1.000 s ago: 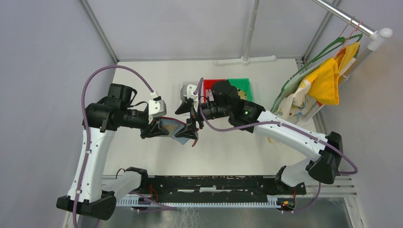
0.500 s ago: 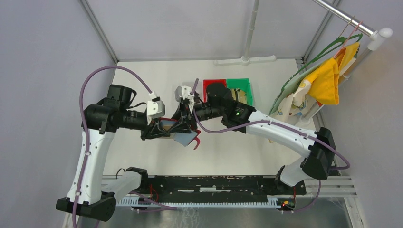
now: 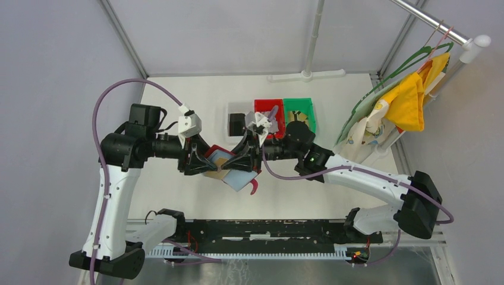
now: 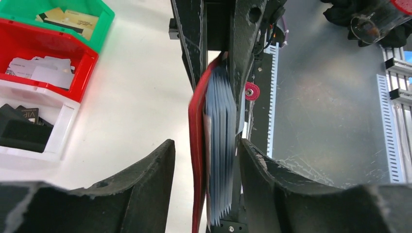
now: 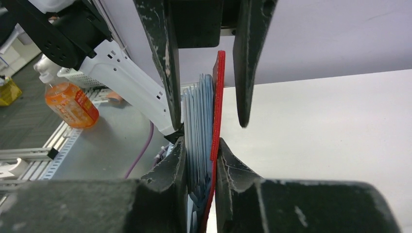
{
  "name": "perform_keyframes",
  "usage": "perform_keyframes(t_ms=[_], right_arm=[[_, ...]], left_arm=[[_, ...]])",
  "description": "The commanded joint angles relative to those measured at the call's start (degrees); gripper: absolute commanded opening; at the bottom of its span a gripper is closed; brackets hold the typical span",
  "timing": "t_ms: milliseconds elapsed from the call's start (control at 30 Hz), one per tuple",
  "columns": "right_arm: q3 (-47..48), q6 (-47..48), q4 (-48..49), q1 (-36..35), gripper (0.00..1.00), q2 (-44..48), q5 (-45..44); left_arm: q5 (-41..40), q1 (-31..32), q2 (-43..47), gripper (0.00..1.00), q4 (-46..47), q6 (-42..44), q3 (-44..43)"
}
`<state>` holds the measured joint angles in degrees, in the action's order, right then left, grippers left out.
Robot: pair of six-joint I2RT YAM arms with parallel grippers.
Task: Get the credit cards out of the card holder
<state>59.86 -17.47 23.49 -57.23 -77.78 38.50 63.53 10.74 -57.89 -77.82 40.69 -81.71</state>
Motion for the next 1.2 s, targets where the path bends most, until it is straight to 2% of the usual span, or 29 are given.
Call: perform_keyframes(t_ms=[0, 67, 200, 400, 533, 600, 700, 767, 800, 833, 867, 933, 1000, 1100, 1167], right_arm=[[-5.02, -9.78, 18.15, 1.41, 0.00, 6.50, -2.52], [-6.34, -11.55, 20.28, 1.51, 0.00, 6.94, -2.18], [-6.37, -14.92, 23.96, 1.51, 0.00, 5.84, -1.04], [-2.86, -19.11, 27.02, 1.26, 0.00, 2.32, 1.41], [0.03, -18.42, 24.39, 0.28, 0.00, 0.53, 3.36], [2.76, -15.40, 18.44, -0.48, 0.00, -0.33, 3.76], [3.33, -13.91, 16.73, -0.57, 0.00, 0.15, 2.88], [3.68, -13.70, 16.53, -0.62, 0.00, 0.43, 2.63], [4.18, -13.69, 16.35, -0.69, 0.00, 0.24, 3.03], [4.88, -13.99, 16.30, -0.72, 0.00, -0.36, 3.62], [6.03, -14.62, 16.38, -0.93, 0.00, -1.30, 4.08], [8.68, -16.08, 16.73, -1.11, 0.00, -3.39, 5.47], [9.82, -16.72, 16.76, -1.10, 0.00, -4.22, 5.99], [8.85, -15.34, 16.57, -1.12, 0.00, -2.59, 4.89], [8.15, -14.19, 16.25, -1.12, 0.00, -1.46, 5.18]], left_arm=[[4.92, 0.23, 1.48, 0.55, 1.42, -4.50, -2.49], [5.79, 0.27, 1.99, 0.52, 0.84, -3.87, -2.38], [5.97, 0.25, 2.13, 0.38, 1.97, -5.01, -2.31], [7.75, 0.24, 1.12, 0.42, 2.57, -6.37, -2.10], [8.20, 0.21, 0.76, 0.26, 2.59, -6.69, -1.35], [8.41, 0.24, 0.51, 0.24, 2.59, -6.39, -0.75], [7.88, 0.29, -0.32, 0.19, 2.54, -6.22, -0.86], [7.86, 0.24, -1.13, 0.19, 2.06, -6.36, -1.43], [8.07, 0.24, -1.48, 0.27, 1.98, -6.70, -1.58], [8.30, 0.24, -1.83, 0.43, 1.97, -7.27, -1.67], [8.81, 0.24, -2.26, 0.51, 1.97, -7.79, -1.69], [9.42, 0.24, -3.37, 0.57, 1.97, -8.50, -1.89], [10.14, 0.24, -4.81, 0.56, 1.78, -8.98, -2.90], [10.69, 0.24, -6.39, 0.39, 1.25, -10.16, -4.94], [8.94, 0.24, -6.93, 0.35, 2.16, -13.85, -6.16]])
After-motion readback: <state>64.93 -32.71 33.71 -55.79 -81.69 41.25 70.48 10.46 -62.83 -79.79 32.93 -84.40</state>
